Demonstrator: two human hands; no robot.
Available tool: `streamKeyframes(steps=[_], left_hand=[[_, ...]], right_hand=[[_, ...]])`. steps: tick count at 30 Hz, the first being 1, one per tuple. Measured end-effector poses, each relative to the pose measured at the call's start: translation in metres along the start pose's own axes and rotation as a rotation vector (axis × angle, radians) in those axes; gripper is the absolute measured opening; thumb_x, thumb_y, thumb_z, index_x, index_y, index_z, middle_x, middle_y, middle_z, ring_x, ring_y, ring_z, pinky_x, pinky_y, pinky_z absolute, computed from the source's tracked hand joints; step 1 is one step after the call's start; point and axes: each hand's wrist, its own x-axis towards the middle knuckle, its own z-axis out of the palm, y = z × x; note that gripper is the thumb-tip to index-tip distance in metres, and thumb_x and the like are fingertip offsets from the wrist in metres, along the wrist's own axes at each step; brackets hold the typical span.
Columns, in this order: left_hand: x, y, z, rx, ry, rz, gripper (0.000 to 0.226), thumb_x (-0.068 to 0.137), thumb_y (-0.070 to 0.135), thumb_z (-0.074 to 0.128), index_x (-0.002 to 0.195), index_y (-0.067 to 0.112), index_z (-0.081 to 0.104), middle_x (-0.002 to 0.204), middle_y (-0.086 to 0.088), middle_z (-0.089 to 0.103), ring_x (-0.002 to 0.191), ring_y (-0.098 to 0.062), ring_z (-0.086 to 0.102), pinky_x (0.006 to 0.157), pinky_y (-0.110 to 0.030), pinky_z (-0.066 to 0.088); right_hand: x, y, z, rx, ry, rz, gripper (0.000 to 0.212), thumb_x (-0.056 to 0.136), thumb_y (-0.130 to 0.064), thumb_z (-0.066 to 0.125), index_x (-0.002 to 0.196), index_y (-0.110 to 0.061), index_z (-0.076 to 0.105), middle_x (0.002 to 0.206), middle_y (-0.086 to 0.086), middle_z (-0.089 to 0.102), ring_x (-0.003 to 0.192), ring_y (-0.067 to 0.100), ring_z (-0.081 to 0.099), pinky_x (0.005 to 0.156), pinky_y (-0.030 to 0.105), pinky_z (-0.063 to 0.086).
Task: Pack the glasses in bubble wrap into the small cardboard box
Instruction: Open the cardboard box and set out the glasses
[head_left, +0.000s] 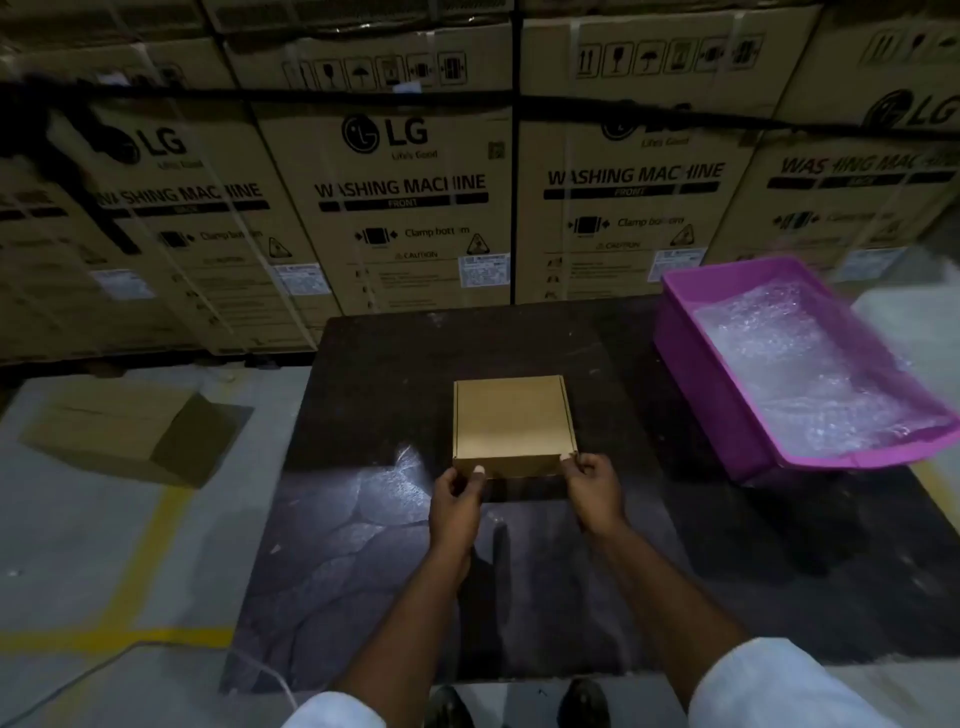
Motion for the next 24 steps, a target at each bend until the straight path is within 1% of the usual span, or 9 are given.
streamKeyframes(steps=[3, 6, 8, 11, 15, 17, 19, 21, 24], left_hand=[[-0.006, 0.001, 0.005, -0.017, -0.009, 0.0, 0.07, 0.083, 0.048, 0.066, 0.142, 0.02, 0.04, 0.131, -0.01, 0.057, 0.121, -0.032, 0.055, 0.103, -0.052, 0.045], [-0.007, -0.005, 0.008, -0.044, 0.011, -0.005, 0.091, 0.06, 0.072, 0.065, 0.136, 0.025, 0.045, 0.129, -0.013, 0.059, 0.12, -0.037, 0.055, 0.101, -0.055, 0.044], [-0.002, -0.008, 0.01, -0.036, 0.033, -0.001, 0.094, 0.054, 0.078, 0.063, 0.132, 0.026, 0.048, 0.126, -0.011, 0.061, 0.113, -0.036, 0.06, 0.097, -0.051, 0.049], [-0.005, -0.004, 0.012, -0.043, 0.061, 0.01, 0.089, 0.058, 0.077, 0.063, 0.127, 0.024, 0.049, 0.12, -0.014, 0.062, 0.1, -0.036, 0.064, 0.081, -0.046, 0.054], [-0.013, 0.007, 0.016, -0.062, 0.093, 0.004, 0.056, 0.084, 0.055, 0.063, 0.126, 0.022, 0.046, 0.108, -0.009, 0.063, 0.08, -0.025, 0.064, 0.056, -0.029, 0.05], [-0.011, 0.006, 0.017, -0.061, 0.115, -0.003, 0.055, 0.082, 0.058, 0.063, 0.121, 0.022, 0.049, 0.108, -0.008, 0.064, 0.083, -0.027, 0.065, 0.057, -0.029, 0.05], [-0.008, 0.005, 0.019, -0.046, 0.141, -0.009, 0.056, 0.075, 0.068, 0.063, 0.11, 0.024, 0.054, 0.106, -0.01, 0.065, 0.091, -0.032, 0.065, 0.069, -0.037, 0.053], [-0.007, 0.005, 0.021, -0.046, 0.182, -0.014, 0.055, 0.07, 0.073, 0.062, 0.097, 0.025, 0.056, 0.101, -0.012, 0.067, 0.087, -0.031, 0.064, 0.074, -0.042, 0.053], [-0.005, 0.009, 0.023, -0.062, 0.227, -0.027, 0.061, 0.068, 0.075, 0.061, 0.09, 0.018, 0.058, 0.09, -0.011, 0.068, 0.078, -0.03, 0.062, 0.071, -0.045, 0.053]], right_hand=[[-0.003, -0.003, 0.002, 0.058, 0.035, 0.006, 0.029, 0.091, -0.024, 0.062, 0.109, -0.002, 0.059, 0.101, 0.011, 0.063, 0.1, 0.027, 0.059, 0.077, 0.025, 0.037], [-0.005, -0.004, 0.004, 0.071, 0.049, 0.023, 0.031, 0.091, -0.029, 0.063, 0.107, -0.002, 0.059, 0.095, 0.006, 0.06, 0.093, 0.021, 0.056, 0.076, 0.024, 0.036], [-0.003, -0.001, 0.007, 0.083, 0.076, 0.018, 0.033, 0.089, -0.029, 0.065, 0.106, -0.001, 0.059, 0.097, 0.011, 0.064, 0.094, 0.024, 0.058, 0.074, 0.024, 0.037], [-0.004, 0.0, 0.012, 0.077, 0.11, 0.03, 0.032, 0.089, -0.031, 0.064, 0.105, -0.003, 0.058, 0.099, 0.01, 0.064, 0.092, 0.024, 0.058, 0.073, 0.023, 0.035], [-0.003, -0.001, 0.013, 0.08, 0.103, 0.05, 0.029, 0.091, -0.031, 0.061, 0.105, -0.007, 0.056, 0.095, 0.004, 0.059, 0.089, 0.02, 0.054, 0.073, 0.024, 0.034], [-0.001, -0.001, 0.013, 0.098, 0.091, 0.066, 0.029, 0.091, -0.031, 0.061, 0.106, -0.007, 0.055, 0.096, 0.005, 0.059, 0.088, 0.02, 0.053, 0.074, 0.025, 0.035], [0.001, -0.001, 0.014, 0.141, 0.094, 0.085, 0.029, 0.09, -0.03, 0.062, 0.107, -0.008, 0.054, 0.097, 0.006, 0.06, 0.089, 0.021, 0.055, 0.075, 0.026, 0.038], [0.005, -0.001, 0.015, 0.17, 0.107, 0.089, 0.028, 0.089, -0.03, 0.063, 0.105, -0.008, 0.053, 0.096, 0.006, 0.06, 0.09, 0.024, 0.057, 0.075, 0.027, 0.039], [0.01, 0.0, 0.014, 0.174, 0.089, 0.089, 0.025, 0.089, -0.03, 0.064, 0.1, -0.009, 0.053, 0.09, 0.004, 0.058, 0.086, 0.023, 0.055, 0.068, 0.026, 0.036]])
